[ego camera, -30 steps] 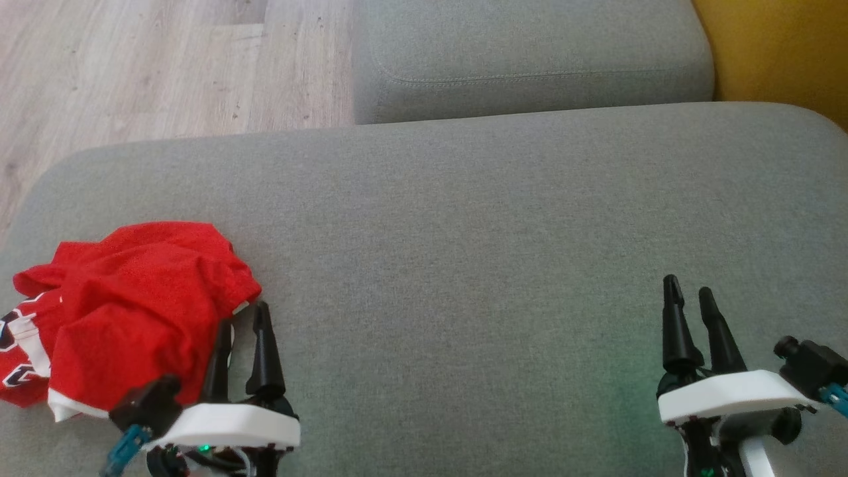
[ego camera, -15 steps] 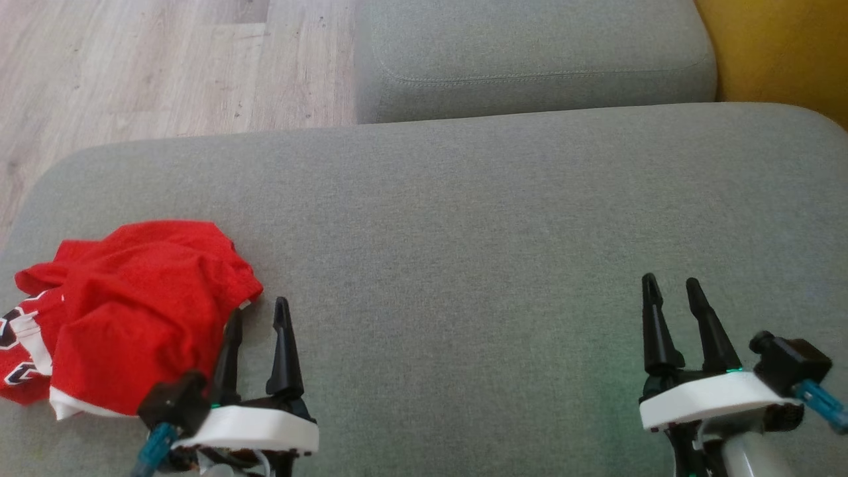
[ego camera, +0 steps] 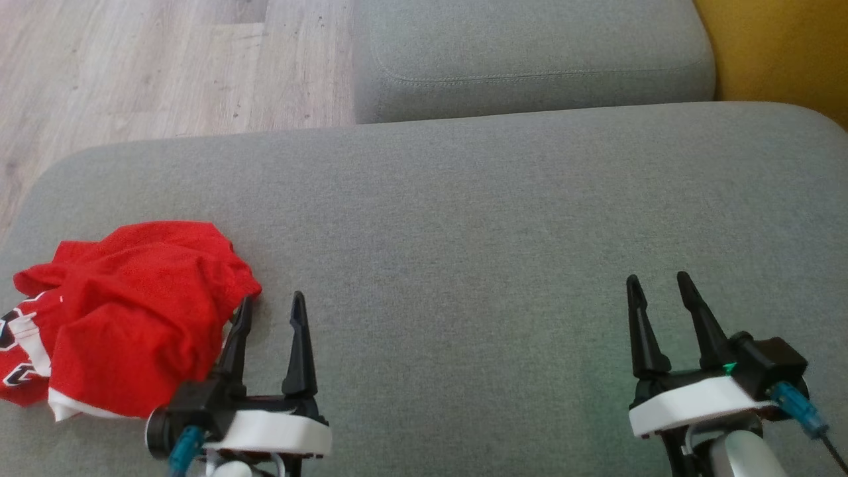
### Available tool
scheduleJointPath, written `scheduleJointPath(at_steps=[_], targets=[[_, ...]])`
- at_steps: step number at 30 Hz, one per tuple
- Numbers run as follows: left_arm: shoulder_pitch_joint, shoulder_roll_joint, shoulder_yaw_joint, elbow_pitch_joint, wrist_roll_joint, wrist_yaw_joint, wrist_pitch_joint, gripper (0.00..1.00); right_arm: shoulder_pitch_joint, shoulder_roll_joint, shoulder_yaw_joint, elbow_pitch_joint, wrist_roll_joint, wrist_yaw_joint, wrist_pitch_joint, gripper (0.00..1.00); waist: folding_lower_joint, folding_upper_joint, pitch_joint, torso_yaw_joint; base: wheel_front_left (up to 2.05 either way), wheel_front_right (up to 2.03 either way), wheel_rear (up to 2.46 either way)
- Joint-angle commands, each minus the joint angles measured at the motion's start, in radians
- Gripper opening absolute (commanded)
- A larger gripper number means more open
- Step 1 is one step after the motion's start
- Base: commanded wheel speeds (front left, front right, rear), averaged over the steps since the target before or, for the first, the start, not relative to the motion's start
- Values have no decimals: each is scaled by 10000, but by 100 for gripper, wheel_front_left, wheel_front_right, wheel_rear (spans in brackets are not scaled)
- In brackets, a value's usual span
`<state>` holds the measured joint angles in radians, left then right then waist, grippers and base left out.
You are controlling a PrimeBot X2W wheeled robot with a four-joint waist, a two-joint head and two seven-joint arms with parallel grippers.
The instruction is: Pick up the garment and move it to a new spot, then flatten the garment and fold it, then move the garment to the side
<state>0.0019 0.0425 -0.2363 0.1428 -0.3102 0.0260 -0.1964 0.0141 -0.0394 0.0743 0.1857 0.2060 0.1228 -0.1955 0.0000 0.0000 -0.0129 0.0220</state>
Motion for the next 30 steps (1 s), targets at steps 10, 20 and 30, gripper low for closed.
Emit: scheduleJointPath(at_steps=[10,20,30], targets=[[-625,72,-59,-487,1378,127,-391,100,-226,-101,354,-455,-1442,73,-402,100,0,0,-45,40,0,0,0],[-629,78,-280,-533,2445,221,-653,100,-193,-108,359,-525,-2470,79,-663,100,0,0,-103,66,0,0,0],[-603,77,-159,-412,2301,213,-653,100,-159,-108,210,-389,-2277,79,-663,100,0,0,-153,43,0,0,0]])
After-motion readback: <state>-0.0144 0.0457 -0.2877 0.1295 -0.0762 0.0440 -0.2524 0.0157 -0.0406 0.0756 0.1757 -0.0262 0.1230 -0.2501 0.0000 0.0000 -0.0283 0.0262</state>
